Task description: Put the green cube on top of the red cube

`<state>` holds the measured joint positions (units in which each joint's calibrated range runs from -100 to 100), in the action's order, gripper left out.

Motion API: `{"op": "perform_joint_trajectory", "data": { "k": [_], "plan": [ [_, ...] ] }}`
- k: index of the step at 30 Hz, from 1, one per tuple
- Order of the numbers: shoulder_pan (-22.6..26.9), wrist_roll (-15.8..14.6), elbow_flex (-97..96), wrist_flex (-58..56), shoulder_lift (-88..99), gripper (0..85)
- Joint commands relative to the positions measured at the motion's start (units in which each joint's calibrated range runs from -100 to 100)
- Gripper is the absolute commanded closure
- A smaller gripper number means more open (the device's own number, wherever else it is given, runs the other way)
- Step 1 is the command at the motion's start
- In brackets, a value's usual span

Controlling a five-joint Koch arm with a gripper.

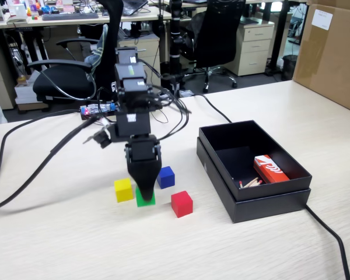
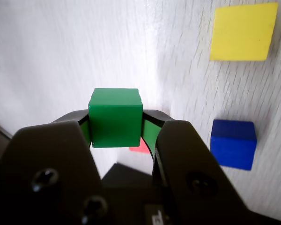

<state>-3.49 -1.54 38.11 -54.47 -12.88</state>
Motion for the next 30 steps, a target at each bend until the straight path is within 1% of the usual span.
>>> {"op": "perform_joint_trajectory", "data": {
  "k": [1,5,11,16,20,23,30],
  "plan": [
    [0.88,-1.07,0.6,-0.34,9.61,84.6],
    [2.3,-1.95,-1.76,-0.34,12.94,84.6],
    [4.49,-3.37,-1.12,-0.34,13.05,84.6],
    [5.52,-3.81,0.87,-0.26,8.46,84.6],
    [5.27,-3.91,2.14,-0.17,4.45,84.6],
    [4.35,-3.81,5.77,0.09,-2.21,84.6],
    [4.3,-3.91,5.41,0.09,-4.16,84.6]
  ]
}}
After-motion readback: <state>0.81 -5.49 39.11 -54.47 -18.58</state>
